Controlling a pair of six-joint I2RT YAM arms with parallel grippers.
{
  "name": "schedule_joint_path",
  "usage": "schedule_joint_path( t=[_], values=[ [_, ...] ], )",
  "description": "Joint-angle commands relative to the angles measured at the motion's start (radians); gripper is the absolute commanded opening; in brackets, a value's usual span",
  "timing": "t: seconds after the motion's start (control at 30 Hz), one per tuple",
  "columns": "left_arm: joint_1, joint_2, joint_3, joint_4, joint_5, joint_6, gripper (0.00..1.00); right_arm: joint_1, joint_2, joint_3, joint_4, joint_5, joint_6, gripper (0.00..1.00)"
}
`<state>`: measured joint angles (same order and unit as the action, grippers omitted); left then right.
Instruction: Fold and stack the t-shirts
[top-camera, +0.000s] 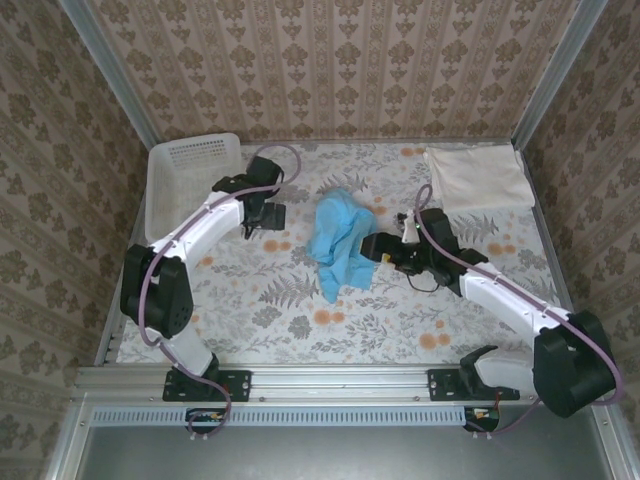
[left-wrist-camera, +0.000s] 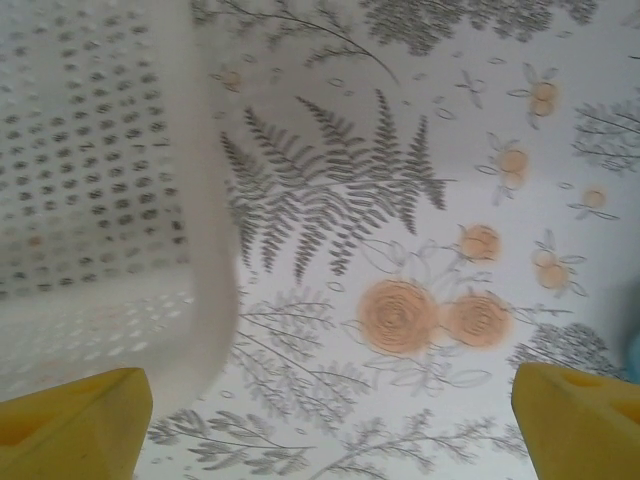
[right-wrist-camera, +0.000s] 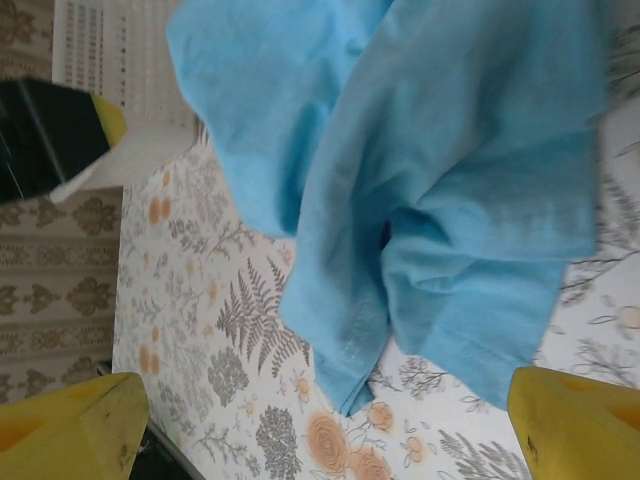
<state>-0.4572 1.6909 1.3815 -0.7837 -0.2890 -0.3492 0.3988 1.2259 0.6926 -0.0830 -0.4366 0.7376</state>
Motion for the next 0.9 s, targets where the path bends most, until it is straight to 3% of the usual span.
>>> schedule_joint_path(
  t=[0.0,0.1,0.27,0.43,0.53,0.7,0.87],
  values=[
    [0.058,0.007,0.032,-0.021,-0.014,0.079,0.93,0.027,0.018,-0.002,0.079,0.036,0.020,0.94],
    [0.102,0.062,0.073,-0.032,0.008,0.119,0.89,0.031,0.020,-0.035,0.123,0.035,0.035,0.94],
    [0.170,0.143,0.139,-0.006,0.084,0.214,0.62,0.033,0.016,-0.052,0.136,0.034,0.022,0.93],
    [0.228,0.207,0.194,0.000,0.116,0.326,0.47,0.036,0.018,-0.064,0.161,0.032,0.024,0.92],
    [0.273,0.255,0.222,-0.008,0.072,0.394,0.26,0.036,0.018,-0.075,0.179,0.034,0.027,0.91],
    [0.364,0.290,0.243,0.045,0.102,0.401,0.17,0.036,0.018,-0.090,0.201,0.036,0.032,0.89],
    [0.368,0.351,0.318,0.080,0.079,0.439,0.08,0.037,0.019,-0.098,0.217,0.038,0.036,0.88]
  ],
)
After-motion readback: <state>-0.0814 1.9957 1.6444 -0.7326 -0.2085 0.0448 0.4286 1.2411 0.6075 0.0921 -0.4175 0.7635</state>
